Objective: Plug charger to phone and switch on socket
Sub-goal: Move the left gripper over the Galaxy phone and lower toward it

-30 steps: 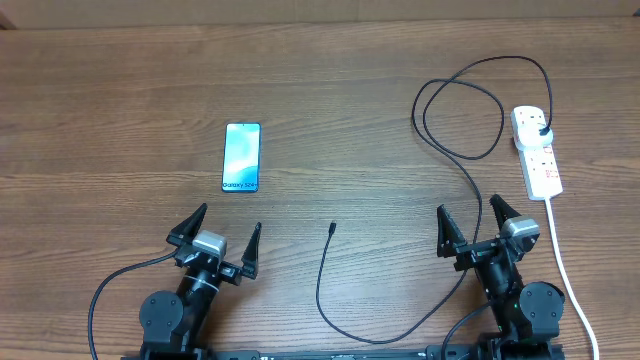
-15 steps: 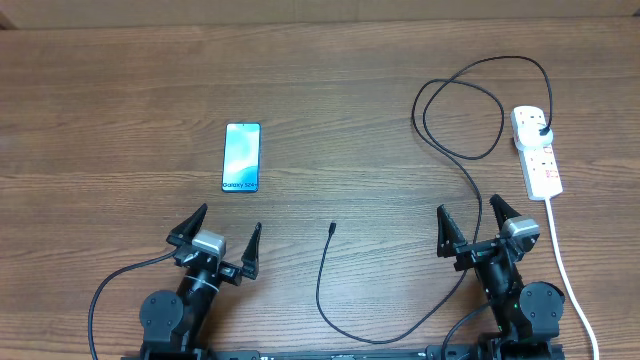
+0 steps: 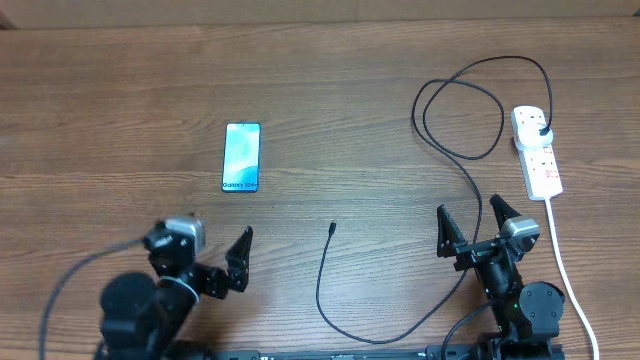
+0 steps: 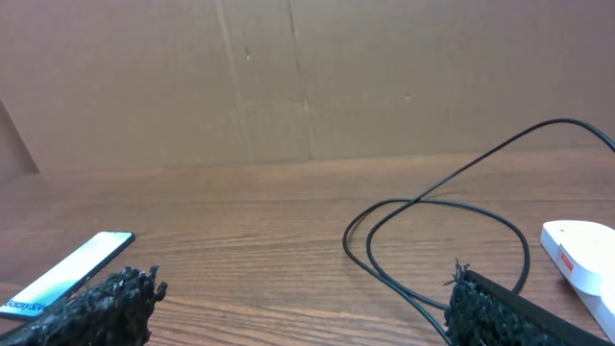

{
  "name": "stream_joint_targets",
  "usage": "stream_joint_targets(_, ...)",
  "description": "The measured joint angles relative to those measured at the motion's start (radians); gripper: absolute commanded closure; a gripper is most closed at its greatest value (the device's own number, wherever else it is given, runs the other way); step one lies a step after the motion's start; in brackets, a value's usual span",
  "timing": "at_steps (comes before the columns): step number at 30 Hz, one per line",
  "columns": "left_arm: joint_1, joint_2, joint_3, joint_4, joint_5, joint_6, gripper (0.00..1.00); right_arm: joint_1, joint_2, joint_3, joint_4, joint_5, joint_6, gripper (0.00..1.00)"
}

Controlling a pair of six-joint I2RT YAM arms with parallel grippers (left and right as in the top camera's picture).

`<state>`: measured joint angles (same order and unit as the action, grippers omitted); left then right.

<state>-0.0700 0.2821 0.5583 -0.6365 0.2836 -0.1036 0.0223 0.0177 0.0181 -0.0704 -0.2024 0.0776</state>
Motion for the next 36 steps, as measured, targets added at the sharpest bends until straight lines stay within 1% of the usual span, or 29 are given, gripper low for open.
stream_joint_targets(1,0.0,0.089,0.102,-0.049,0.0,-0.002,0.0,0.0,0.0,0.0,0.0,0.0,0.0,0.0)
stream_joint_targets(3,0.0,0.208,0.237,-0.165,0.002,-0.003,0.01,0.0,0.001,0.0,-0.001,0.0,0.0,0.0)
stream_joint_targets(7,0.0,0.472,0.525,-0.333,0.043,0.003,0.0,0.0,0.001,0.0,0.0,0.0,0.0,0.0)
stream_joint_targets(14,0.0,0.871,0.941,-0.6,0.102,0.051,0.0,0.0,0.001,0.0,0.0,0.0,0.0,0.0)
stream_joint_targets(16,0.0,0.963,1.026,-0.635,0.106,0.055,0.0,0.0,0.001,0.0,-0.001,0.0,0.001,0.0)
stream_joint_targets(18,0.0,1.056,1.087,-0.634,0.108,0.055,0.0,0.0,0.001,0.0,-0.001,0.0,0.001,0.0)
stream_joint_targets(23,0.0,1.213,1.111,-0.581,0.114,0.055,0.01,0.0,0.001,0.0,0.0,0.0,0.0,0.0)
stream_joint_targets(24,0.0,1.249,1.112,-0.581,0.12,0.055,0.18,0.0,0.001,0.0,-0.002,0.0,0.0,0.0)
stream_joint_targets(25,0.0,1.289,1.112,-0.583,0.128,0.052,0.44,0.0,0.001,0.0,-0.001,0.0,0.001,0.0)
stream_joint_targets(26,0.0,1.319,1.111,-0.584,0.134,0.053,0.75,0.0,0.001,0.0,-0.001,0.0,0.0,0.0)
stream_joint_targets(27,0.0,1.352,1.111,-0.587,0.14,0.055,0.94,0.0,0.001,0.0,0.0,0.0,0.001,0.0)
stream_joint_targets(28,0.0,1.384,1.111,-0.592,0.146,0.055,0.96,0.0,0.001,0.0,-0.001,0.0,0.0,0.0)
stream_joint_targets(33,0.0,1.513,1.111,-0.629,0.159,0.051,0.96,0.0,0.001,0.0,-0.001,0.0,0.0,0.0)
stream_joint_targets(36,0.0,1.575,1.111,-0.623,0.159,0.05,0.96,0.0,0.001,0.0,0.0,0.0,0.0,0.0)
